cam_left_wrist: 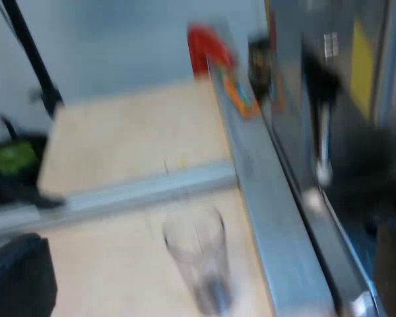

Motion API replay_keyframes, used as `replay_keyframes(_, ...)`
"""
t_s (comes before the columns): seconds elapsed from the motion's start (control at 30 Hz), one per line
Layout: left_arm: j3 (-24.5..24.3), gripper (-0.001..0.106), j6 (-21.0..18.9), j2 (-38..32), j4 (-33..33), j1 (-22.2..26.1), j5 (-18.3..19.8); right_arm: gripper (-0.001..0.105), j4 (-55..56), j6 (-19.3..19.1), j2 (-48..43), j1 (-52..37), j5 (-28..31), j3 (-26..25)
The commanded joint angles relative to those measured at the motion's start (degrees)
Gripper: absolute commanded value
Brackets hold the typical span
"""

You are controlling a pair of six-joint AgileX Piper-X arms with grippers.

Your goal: Pour the beans into the coffee machine

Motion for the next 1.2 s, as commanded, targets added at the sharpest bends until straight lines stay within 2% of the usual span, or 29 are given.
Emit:
replay_keyframes(0.03, -2.0, 0.105, 1.1, 2.2, -2.7, 0.0, -0.5, 0.104, -2.9, -1.0, 1.5, -0.2, -0.1, -0.3)
replay_keyframes(0.3, -2.9, 0.105, 0.9, 6.7, -2.7, 0.0, -2.2, 0.104, -8.2, -1.8, 7.2, -0.2, -0.5, -0.3)
replay_keyframes(0.47, -1.2, 0.105, -2.7, 7.2, -2.8, 0.3, -2.9, 0.104, -9.7, -1.8, 9.3, -0.2, -0.5, -0.3)
replay_keyframes(0.57, 1.5, 0.105, -6.0, 7.2, -2.6, 1.4, -1.2, 0.104, -10.8, -1.8, 9.9, -0.2, -0.5, -0.3)
replay_keyframes(0.67, 4.7, 0.105, -7.5, 7.2, -2.6, 3.0, 0.6, 0.104, -11.8, -1.8, 9.9, -0.2, -0.5, -0.3)
replay_keyframes(0.8, 7.8, 0.105, -7.6, 7.2, -3.1, 4.8, 2.5, 0.104, -12.1, -1.8, 9.9, -0.2, -0.5, -0.3)
replay_keyframes(1.0, 10.3, 0.105, -7.6, 7.6, -4.2, 4.9, 2.8, 0.104, -12.2, -1.8, 9.9, -0.2, -0.5, -0.3)
replay_keyframes(1.07, 11.6, 0.105, -7.6, 8.6, -4.2, 4.9, 4.7, 0.104, -12.2, -1.8, 9.9, -0.2, -0.5, -0.3)
replay_keyframes(1.2, 12.5, 0.105, -7.5, 10.2, -5.4, 4.9, 4.7, 0.104, -12.2, -1.8, 9.9, -0.2, -0.5, -0.3)
